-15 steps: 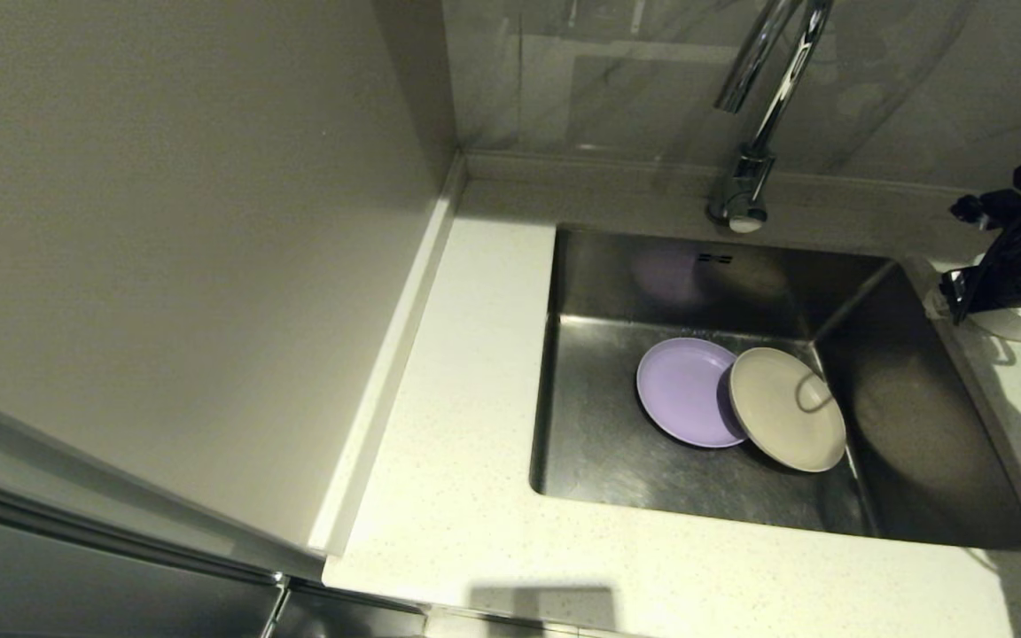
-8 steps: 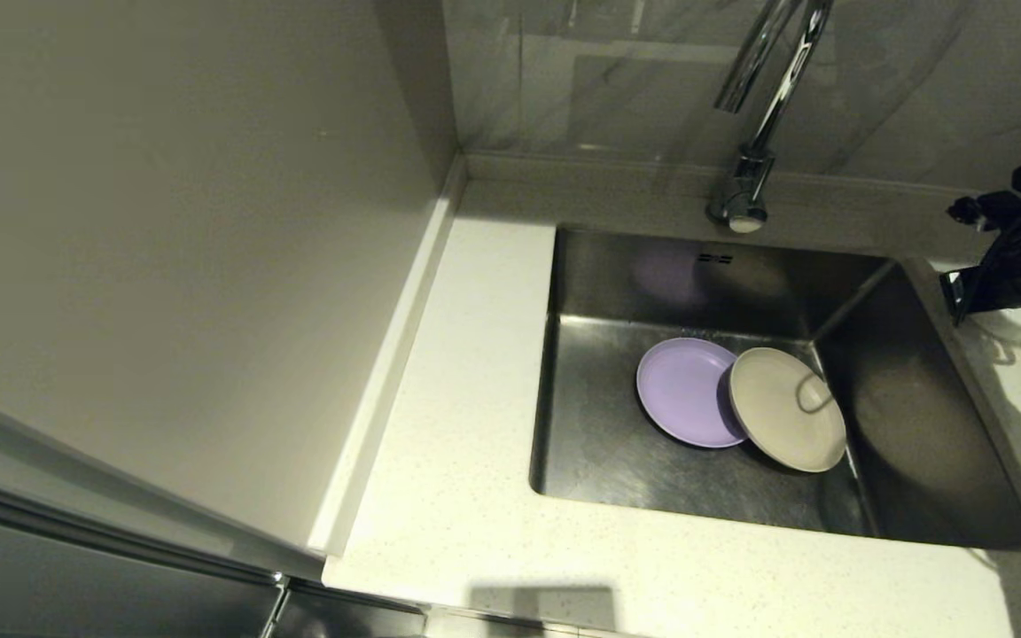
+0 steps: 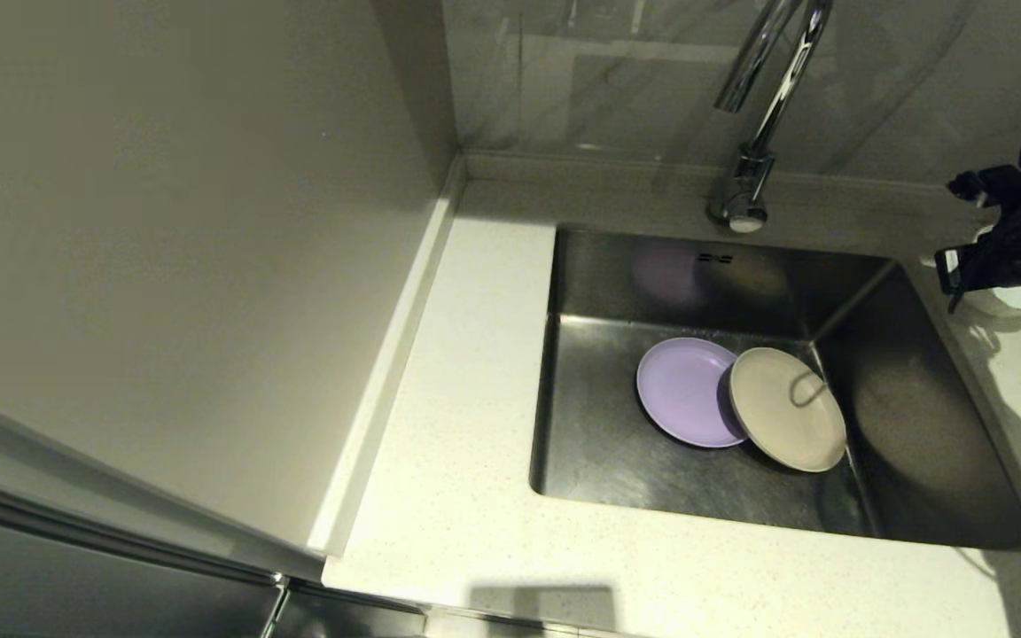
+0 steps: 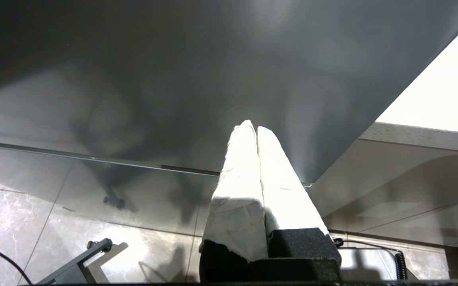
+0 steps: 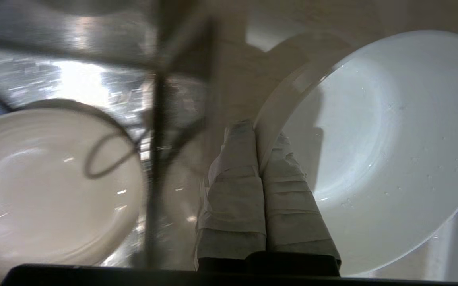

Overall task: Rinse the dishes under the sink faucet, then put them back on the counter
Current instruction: Put a bowl into the sink

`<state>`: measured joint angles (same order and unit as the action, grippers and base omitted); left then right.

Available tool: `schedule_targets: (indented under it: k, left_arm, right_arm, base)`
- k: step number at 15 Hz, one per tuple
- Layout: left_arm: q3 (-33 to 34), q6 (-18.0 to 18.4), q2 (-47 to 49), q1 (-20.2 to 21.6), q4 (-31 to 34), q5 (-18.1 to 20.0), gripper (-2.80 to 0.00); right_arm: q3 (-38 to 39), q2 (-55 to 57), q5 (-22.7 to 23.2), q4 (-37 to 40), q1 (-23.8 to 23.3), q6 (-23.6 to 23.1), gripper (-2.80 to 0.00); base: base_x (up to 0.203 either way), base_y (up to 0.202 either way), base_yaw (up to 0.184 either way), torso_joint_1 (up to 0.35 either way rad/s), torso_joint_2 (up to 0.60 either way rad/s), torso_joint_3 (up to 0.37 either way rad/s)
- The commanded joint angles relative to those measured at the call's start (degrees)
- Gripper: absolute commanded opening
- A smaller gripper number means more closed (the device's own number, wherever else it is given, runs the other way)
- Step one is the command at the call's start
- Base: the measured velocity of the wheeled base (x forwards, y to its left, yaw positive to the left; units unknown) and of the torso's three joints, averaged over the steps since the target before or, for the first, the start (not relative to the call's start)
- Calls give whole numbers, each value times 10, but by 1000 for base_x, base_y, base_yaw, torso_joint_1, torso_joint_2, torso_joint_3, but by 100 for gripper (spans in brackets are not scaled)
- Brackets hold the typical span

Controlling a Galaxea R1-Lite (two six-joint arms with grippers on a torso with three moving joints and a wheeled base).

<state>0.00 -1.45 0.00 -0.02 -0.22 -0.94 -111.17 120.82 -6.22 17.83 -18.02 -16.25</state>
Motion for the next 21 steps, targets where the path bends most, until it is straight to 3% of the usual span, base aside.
schedule_targets:
  k: [1,5,10,12,15,18,21]
  left_arm:
    - [0,0,-2,0,0,0,-280]
    - [0,0,-2,0,0,0,-280]
    - [0,0,-2,0,0,0,-280]
    - [0,0,-2,0,0,0,-280]
    - [0,0,-2,0,0,0,-280]
    - [0,0,-2,0,0,0,-280]
    - [0,0,-2,0,0,0,-280]
  right_arm:
    - [30,-39,8,1,16,-1,-280]
    - [152,-134,24,0,92,0,-280]
    - [350,-228,11,-22,266,2,-280]
    - [442,-247,-5,-87,332,0,-280]
    - [550,-250,-43,-280,416,-19,-280]
    - [593,-206,-54,-436,446,-33,-280]
    - [594,-147,-54,-497,448,-35,-280]
  base:
    - [0,0,0,0,0,0]
    - [0,0,0,0,0,0]
    - [0,0,0,0,0,0]
    - [0,0,0,0,0,0]
    - [0,0,0,0,0,0]
    - [0,0,0,0,0,0]
    - [0,0,0,0,0,0]
